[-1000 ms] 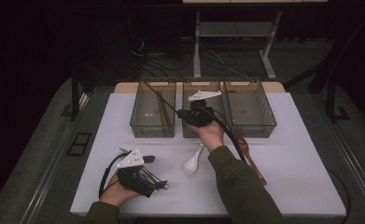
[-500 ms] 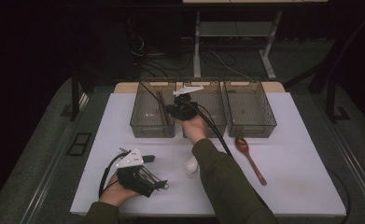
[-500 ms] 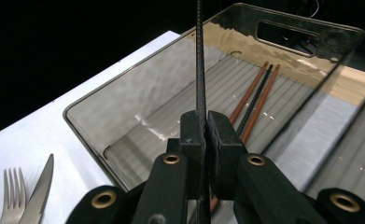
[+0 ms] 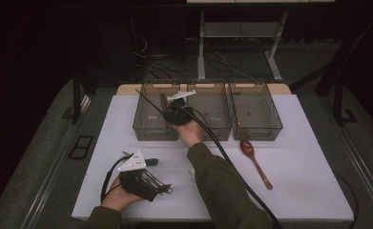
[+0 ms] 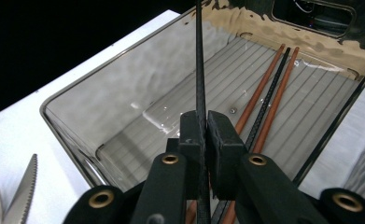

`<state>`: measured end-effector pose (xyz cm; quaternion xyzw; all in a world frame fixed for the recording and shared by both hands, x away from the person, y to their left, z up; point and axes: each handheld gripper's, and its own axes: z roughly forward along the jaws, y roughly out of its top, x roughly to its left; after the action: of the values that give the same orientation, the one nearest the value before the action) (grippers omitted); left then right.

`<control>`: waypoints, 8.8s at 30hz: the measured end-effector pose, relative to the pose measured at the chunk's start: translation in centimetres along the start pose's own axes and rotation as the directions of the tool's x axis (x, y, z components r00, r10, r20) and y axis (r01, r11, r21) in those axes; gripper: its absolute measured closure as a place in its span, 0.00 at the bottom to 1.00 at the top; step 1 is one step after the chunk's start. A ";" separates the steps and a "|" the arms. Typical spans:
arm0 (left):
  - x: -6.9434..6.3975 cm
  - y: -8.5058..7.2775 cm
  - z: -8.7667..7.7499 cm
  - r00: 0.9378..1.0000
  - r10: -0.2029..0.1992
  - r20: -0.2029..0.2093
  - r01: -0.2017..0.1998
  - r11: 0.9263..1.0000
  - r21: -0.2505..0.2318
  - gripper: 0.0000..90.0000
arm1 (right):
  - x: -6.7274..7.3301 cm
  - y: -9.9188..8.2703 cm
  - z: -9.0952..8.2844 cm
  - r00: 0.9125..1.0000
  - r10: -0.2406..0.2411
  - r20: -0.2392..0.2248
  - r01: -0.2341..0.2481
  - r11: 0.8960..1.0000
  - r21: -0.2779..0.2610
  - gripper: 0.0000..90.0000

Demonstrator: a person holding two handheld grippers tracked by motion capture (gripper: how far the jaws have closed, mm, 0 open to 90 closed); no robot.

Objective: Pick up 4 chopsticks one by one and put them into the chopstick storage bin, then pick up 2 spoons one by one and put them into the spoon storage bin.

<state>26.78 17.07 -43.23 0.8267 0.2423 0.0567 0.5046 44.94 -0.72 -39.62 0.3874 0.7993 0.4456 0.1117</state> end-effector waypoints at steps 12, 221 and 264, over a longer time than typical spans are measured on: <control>0.1 0.0 0.0 1.000 0.005 -0.001 -0.005 1.000 0.002 0.00 | -0.4 0.5 -1.2 1.000 -0.007 -0.001 0.007 1.000 -0.022 0.59; 0.3 -0.3 0.2 1.000 -0.012 -0.020 0.012 1.000 0.022 0.00 | -10.6 -9.1 -20.1 0.998 0.063 -0.021 -0.066 0.982 -0.175 0.92; 0.1 0.0 0.1 1.000 -0.013 -0.006 0.013 1.000 -0.007 0.00 | -11.4 -1.6 -13.5 0.991 0.129 0.017 -0.124 0.974 -0.188 0.92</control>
<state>26.88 17.04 -43.31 0.8233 0.2489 0.0567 0.5070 44.76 -17.79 -34.99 0.4318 0.7261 0.5189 0.1303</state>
